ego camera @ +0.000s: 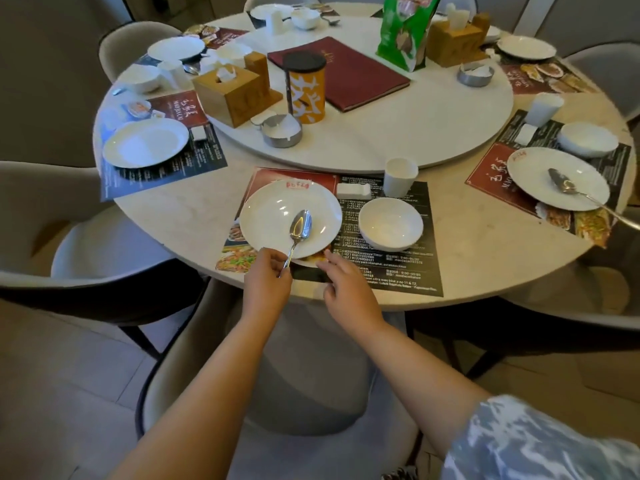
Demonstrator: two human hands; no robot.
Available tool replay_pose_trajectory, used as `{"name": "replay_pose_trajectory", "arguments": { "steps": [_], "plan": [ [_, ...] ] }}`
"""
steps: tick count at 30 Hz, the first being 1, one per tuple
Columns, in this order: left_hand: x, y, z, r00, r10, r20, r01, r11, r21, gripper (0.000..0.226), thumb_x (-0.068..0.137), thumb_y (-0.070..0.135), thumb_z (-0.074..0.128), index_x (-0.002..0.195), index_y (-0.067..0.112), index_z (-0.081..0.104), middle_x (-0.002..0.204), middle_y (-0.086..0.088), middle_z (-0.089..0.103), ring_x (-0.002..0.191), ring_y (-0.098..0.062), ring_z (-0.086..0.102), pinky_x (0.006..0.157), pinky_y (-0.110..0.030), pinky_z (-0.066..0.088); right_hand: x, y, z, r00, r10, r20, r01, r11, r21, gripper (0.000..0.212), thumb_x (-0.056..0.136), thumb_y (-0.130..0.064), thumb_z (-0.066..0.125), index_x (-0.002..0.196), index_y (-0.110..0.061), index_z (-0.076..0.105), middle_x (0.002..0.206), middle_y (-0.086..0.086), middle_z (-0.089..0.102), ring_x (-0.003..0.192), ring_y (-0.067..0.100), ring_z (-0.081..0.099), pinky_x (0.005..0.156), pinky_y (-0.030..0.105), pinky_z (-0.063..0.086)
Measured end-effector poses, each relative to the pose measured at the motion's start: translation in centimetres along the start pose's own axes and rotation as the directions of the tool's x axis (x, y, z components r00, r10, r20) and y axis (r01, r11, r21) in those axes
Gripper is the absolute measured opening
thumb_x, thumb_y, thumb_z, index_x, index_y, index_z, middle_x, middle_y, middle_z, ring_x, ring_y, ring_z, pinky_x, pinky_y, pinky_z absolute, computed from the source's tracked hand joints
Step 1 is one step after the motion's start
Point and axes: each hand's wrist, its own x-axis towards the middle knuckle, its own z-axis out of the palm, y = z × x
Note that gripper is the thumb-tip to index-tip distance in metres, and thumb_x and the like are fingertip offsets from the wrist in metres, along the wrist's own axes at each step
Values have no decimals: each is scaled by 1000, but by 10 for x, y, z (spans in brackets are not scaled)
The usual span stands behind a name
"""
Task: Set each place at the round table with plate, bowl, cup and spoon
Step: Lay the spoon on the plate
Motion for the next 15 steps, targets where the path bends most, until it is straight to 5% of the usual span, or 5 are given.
{"name": "replay_pose_trajectory", "arguments": {
  "steps": [6,9,15],
  "plan": [
    [11,0,-7,998,-61,29,64,993,-97,17,91,8,60,102,18,53,91,-2,63,81,-13,66,65,-26,56,11,-5,6,1000,17,-16,-18,999,-32,45,93,-5,51,138,-10,52,152,3,38,142,17,30,111,16,15],
    [15,0,-14,997,-61,47,63,997,-38,15,92,13,59,103,21,53,89,5,62,79,-5,62,66,-22,50,13,-8,7,999,24,-31,-25,999,-36,44,92,-6,52,136,-12,55,148,2,41,139,17,34,112,21,22],
    [15,-8,-37,997,-76,9,77,995,-57,15,93,17,57,107,19,61,98,4,63,93,-15,64,73,-30,54,13,-31,12,990,-9,-142,10,1000,6,35,88,-3,55,120,-14,66,127,4,53,123,19,45,105,27,37]
  ]
}}
